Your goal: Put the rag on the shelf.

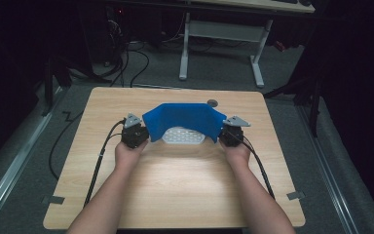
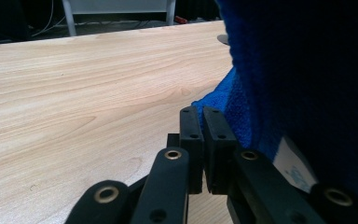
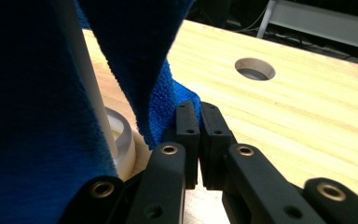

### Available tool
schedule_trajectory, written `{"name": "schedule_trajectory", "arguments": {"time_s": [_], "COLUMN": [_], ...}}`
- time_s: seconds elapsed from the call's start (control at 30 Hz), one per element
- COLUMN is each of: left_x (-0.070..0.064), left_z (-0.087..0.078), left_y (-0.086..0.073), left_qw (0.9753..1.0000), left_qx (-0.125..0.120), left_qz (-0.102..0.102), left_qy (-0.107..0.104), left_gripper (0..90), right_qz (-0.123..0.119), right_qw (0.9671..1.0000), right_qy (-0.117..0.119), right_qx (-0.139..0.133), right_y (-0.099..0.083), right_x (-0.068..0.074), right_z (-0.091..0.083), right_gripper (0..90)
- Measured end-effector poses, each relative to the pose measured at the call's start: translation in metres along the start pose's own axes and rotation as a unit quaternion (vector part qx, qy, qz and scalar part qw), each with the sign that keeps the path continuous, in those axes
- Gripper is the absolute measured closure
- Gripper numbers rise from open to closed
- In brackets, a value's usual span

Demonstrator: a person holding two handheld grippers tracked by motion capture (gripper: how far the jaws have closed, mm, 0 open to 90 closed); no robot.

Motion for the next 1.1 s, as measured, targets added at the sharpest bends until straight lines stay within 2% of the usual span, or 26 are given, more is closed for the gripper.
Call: {"name": "schedule_trajectory", "arguments": {"time_s": [0.03,0.1,0.33,0.4,0.57,0.67,1.1], "left_x": [0.0,0.001,0.001,0.002,0.005,0.01,0.021], "left_z": [0.0,0.0,0.002,0.002,0.0,-0.003,-0.015], "left_y": [0.0,-0.001,-0.005,-0.005,-0.005,-0.005,0.007], "left_qw": [1.0,0.9999,0.9998,0.9998,0.9997,0.9995,0.9989], "left_qx": [0.0,0.002,0.004,0.004,0.006,0.002,-0.011], "left_qz": [0.0,-0.013,-0.017,-0.021,-0.02,-0.027,-0.02], "left_qy": [0.0,-0.003,-0.003,-0.002,0.01,0.017,0.042], "left_gripper": [87.4,87.0,85.4,81.8,68.6,64.8,57.8], "right_qz": [0.0,0.002,0.002,0.006,0.006,0.01,0.025], "right_qw": [1.0,1.0,1.0,1.0,1.0,0.9999,0.9995], "right_qy": [0.0,0.002,0.001,0.002,-0.003,-0.006,-0.008], "right_qx": [0.0,0.004,0.006,0.006,0.005,0.002,-0.02], "right_y": [0.0,-0.003,-0.005,-0.005,-0.004,-0.001,0.016], "right_x": [0.0,0.0,0.0,0.0,-0.001,-0.005,-0.012], "right_z": [0.0,0.002,0.003,0.003,0.002,-0.001,-0.011], "right_gripper": [88.3,88.1,85.4,81.3,75.5,72.2,61.8]}}
Point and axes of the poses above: each handheld gripper's, and its own axes: z roughly forward along the jaws, y roughly out of its top, x roughly to its left, the point moved 9 cm from there along z, roughly forward along the jaws, and after that the axes turned 12 degrees about z, right-handed, at the moved point
